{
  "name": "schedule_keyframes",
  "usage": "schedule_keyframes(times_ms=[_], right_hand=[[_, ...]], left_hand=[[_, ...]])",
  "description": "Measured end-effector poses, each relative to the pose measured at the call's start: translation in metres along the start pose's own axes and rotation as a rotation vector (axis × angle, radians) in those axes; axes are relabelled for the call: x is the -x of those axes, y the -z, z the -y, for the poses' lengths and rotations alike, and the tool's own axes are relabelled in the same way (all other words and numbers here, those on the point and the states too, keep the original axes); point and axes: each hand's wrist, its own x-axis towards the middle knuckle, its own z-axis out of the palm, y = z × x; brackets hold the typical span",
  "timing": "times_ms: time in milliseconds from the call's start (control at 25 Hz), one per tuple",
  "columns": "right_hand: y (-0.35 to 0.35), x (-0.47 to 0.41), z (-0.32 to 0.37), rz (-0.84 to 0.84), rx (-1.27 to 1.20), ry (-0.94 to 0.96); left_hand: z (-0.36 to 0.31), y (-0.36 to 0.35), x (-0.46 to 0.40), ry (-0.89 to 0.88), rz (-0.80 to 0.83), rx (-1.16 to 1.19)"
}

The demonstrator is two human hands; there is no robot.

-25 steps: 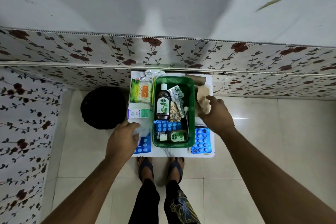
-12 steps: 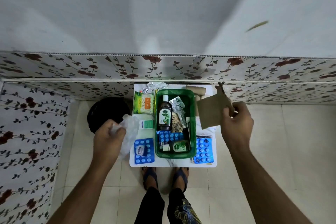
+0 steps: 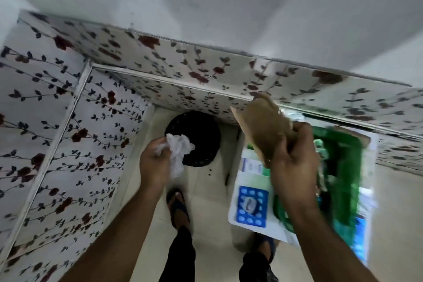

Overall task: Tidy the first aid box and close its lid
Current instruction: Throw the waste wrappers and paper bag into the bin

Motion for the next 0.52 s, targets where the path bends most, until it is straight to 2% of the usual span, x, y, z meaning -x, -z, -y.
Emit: schedule_keyframes(times_ms=[160, 280, 400, 520], right_hand=[[-0.127, -0.011, -0.014, 0.227, 0.236, 0.086], [-0.239, -0.017, -0.062, 0.369, 0.445, -0.017], [-0.321, -0.020, -0.118, 0.421, 0.559, -0.148], [-0.378, -0.033, -0.176, 0.422, 0.592, -0.180]], left_hand=[[0.071, -0.012, -0.104, 0.042, 0.087, -0.100], [0.136, -0.035, -0.189, 0.173, 0.161, -0.116], [0.189, -0.054, -0.240, 0.290, 0.245, -0.114], [0.224, -0.068, -0.275, 0.370, 0.327, -0.147]])
